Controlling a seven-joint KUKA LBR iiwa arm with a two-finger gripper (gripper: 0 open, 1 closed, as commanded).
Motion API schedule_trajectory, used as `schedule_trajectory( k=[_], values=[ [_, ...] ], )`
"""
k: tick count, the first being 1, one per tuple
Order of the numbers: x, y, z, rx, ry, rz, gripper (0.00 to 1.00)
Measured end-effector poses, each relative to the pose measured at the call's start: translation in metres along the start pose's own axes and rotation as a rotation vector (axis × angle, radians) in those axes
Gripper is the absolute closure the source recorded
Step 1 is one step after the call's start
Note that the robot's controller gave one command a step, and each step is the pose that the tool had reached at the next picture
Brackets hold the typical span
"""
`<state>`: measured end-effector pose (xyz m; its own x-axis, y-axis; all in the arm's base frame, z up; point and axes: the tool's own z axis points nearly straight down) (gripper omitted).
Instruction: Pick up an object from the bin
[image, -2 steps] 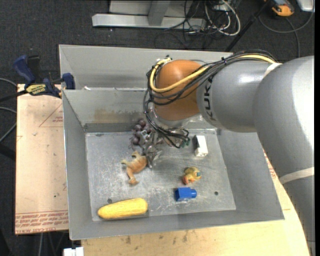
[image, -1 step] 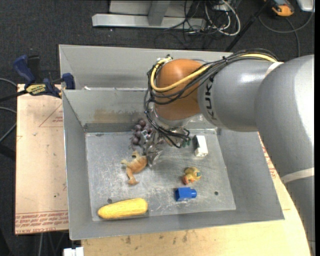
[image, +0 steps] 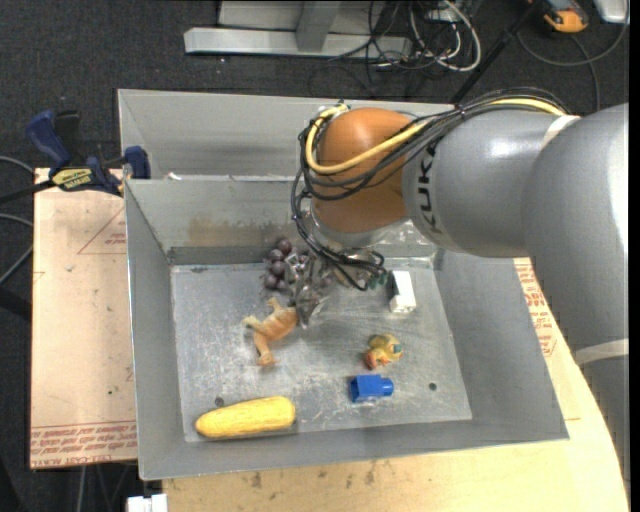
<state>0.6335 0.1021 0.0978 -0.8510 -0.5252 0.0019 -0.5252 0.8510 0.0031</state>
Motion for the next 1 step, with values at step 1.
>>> schedule_trajectory(
  k=[1],
  values=[
    [-0.0014,-0.0006,-0.0165,0.003,-0.005,0.000,1.00]
  ],
)
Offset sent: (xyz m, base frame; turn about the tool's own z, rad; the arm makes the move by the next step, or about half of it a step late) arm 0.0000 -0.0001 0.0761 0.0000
